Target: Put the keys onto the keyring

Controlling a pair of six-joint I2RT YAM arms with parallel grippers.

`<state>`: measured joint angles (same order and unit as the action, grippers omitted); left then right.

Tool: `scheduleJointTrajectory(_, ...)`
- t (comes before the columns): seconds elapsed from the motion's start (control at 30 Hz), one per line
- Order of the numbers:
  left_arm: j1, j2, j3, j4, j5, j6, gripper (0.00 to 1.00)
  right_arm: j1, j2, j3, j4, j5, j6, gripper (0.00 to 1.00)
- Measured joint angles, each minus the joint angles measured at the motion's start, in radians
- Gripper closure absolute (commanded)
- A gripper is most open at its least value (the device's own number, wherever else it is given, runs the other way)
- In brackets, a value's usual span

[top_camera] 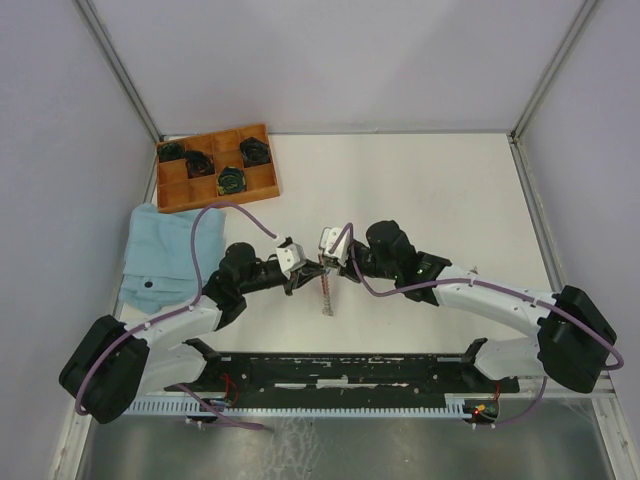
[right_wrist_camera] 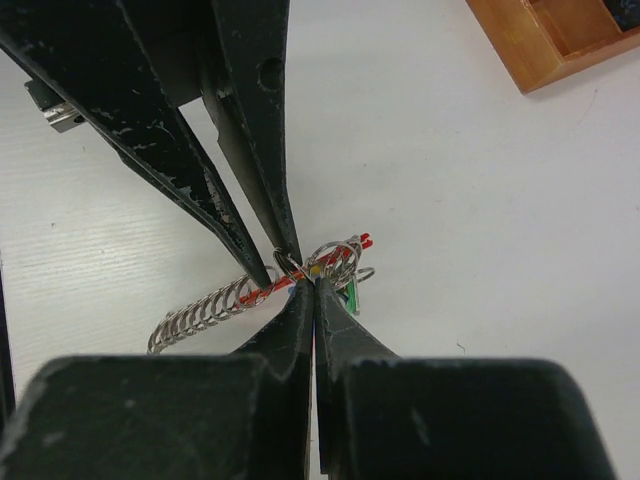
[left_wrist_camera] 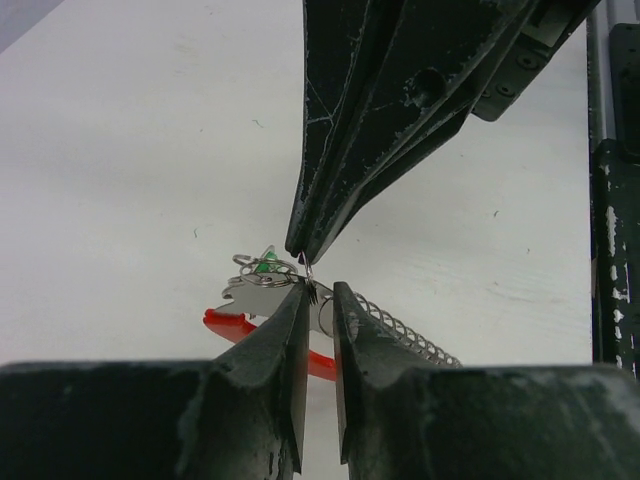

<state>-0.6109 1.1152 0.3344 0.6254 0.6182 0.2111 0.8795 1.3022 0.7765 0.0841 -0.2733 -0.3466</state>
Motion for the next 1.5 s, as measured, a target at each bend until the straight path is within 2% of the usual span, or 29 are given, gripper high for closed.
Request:
scheduleJointTrajectory(0.27, 0.003, 0.0, 0.007, -0.019, 0.056, 0.031, 0.8, -0.005, -0.014, 0.0, -0.038, -0.034, -0.031, 0.99)
scheduleJointTrajectory(0.7, 0.006, 0.007, 0.013, -0.029, 0.066, 0.032, 0.97, -0.005, -0.014, 0.0, -0.057, -0.063, -0.041, 0.99)
scheduleJointTrajectory(0.8, 0.006, 0.009, 0.015, -0.032, 0.062, 0.032, 0.97, -0.005, -0.014, 0.0, -0.06, -0.063, -0.04, 0.92)
scheduleJointTrajectory(0.97, 0.006, 0.009, 0.015, -0.034, 0.042, 0.032, 0.97, -0.006, -0.027, 0.0, -0.067, -0.056, -0.029, 0.72)
scheduleJointTrajectory(1.1, 0.006, 0.005, 0.014, -0.04, 0.013, 0.032, 0.97, -0.013, -0.074, 0.0, -0.08, -0.031, -0.003, 0.64)
scheduleJointTrajectory(1.33, 0.006, -0.017, -0.004, -0.017, -0.008, 0.033, 0.97, -0.032, -0.171, -0.002, -0.111, 0.052, 0.055, 0.51)
scheduleJointTrajectory(1.5, 0.006, -0.019, -0.042, 0.045, -0.008, 0.045, 0.97, -0.036, -0.206, -0.009, -0.124, 0.137, 0.089, 0.5)
